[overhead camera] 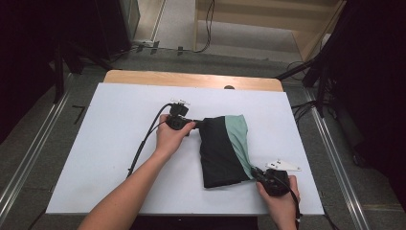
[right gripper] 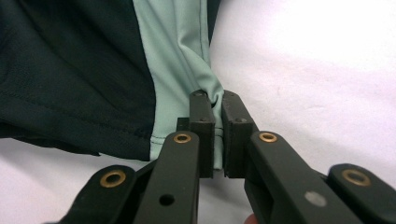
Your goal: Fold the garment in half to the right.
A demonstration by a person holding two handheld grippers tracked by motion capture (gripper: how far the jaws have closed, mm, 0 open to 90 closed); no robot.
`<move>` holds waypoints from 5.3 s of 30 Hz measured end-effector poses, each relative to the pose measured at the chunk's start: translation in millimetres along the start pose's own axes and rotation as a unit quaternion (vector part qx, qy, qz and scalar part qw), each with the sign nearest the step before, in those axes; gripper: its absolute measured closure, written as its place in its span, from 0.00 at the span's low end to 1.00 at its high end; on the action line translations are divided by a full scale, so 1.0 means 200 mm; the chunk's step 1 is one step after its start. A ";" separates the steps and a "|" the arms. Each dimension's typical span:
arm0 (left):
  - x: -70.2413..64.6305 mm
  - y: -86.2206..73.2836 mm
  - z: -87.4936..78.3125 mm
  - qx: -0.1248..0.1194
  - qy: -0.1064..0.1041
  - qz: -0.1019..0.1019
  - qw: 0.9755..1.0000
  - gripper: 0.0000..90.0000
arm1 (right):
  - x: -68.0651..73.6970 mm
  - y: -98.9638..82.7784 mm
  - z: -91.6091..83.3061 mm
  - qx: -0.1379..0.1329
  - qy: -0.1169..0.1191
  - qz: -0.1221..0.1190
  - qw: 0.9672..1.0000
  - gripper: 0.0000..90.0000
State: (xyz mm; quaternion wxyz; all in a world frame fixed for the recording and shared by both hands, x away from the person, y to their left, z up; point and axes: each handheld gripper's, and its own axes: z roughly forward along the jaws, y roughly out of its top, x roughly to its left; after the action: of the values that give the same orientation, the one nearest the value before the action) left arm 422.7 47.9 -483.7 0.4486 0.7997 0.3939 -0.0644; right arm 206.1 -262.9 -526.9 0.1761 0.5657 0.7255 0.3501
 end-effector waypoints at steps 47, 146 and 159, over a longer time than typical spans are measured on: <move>0.34 0.04 -0.27 -0.019 0.138 0.004 0.990 0.91 | 0.43 0.18 0.26 -0.027 0.109 -0.071 0.991 0.93; -0.28 -0.80 -0.43 -0.020 0.118 0.154 0.981 0.93 | 0.32 0.84 0.42 -0.077 0.005 -0.049 0.996 0.96; -0.30 -0.80 -0.41 -0.012 0.124 0.172 0.977 0.94 | 0.26 0.72 0.65 -0.040 -0.006 -0.042 0.998 0.96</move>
State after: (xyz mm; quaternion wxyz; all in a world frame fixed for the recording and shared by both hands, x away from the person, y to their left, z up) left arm 251.1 123.0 -515.2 0.4104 0.8517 0.3036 0.1187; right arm 376.7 -157.7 -507.4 0.2181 0.5292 0.7330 0.3676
